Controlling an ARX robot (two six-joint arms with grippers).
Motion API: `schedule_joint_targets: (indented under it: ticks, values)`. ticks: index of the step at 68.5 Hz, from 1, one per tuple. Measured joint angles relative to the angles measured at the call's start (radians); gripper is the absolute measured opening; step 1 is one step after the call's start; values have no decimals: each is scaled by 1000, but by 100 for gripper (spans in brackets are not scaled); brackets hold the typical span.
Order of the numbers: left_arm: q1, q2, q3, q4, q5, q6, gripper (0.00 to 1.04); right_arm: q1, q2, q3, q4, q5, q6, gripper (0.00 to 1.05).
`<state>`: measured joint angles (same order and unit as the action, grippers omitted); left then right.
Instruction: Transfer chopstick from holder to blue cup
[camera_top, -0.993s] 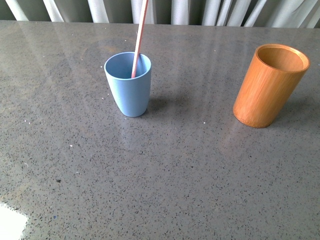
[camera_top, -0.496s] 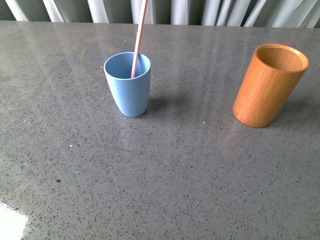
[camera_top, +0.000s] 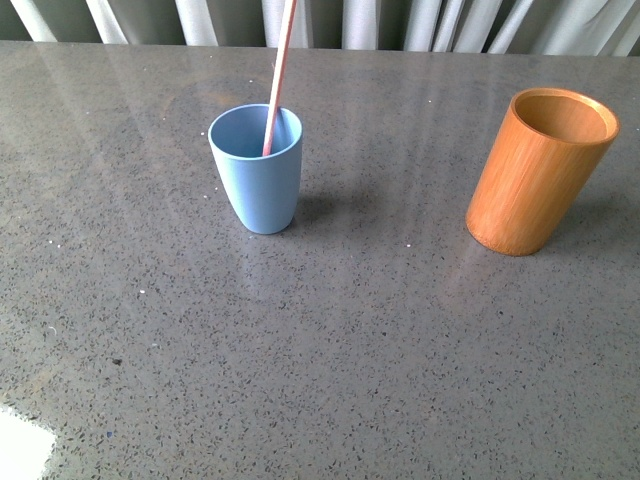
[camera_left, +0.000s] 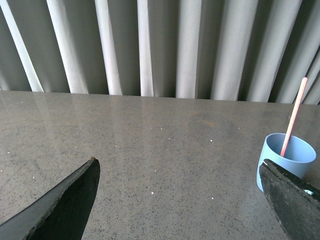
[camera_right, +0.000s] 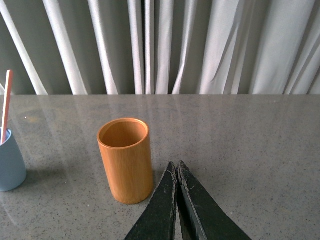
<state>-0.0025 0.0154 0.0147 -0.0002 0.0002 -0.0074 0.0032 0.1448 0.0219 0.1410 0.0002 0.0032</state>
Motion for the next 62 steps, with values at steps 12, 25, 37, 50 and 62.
schedule_joint_targets:
  ticks: [12, 25, 37, 50, 62]
  values:
    - [0, 0, 0, 0, 0, 0, 96, 0, -135, 0, -137, 1, 0, 2]
    - [0, 0, 0, 0, 0, 0, 96, 0, -138, 0, -140, 2, 0, 2]
    - [0, 0, 0, 0, 0, 0, 96, 0, -138, 0, -140, 2, -1, 26]
    - [0, 0, 0, 0, 0, 0, 96, 0, -139, 0, -140, 2, -1, 59]
    - [0, 0, 0, 0, 0, 0, 96, 0, -139, 0, -140, 2, -1, 89]
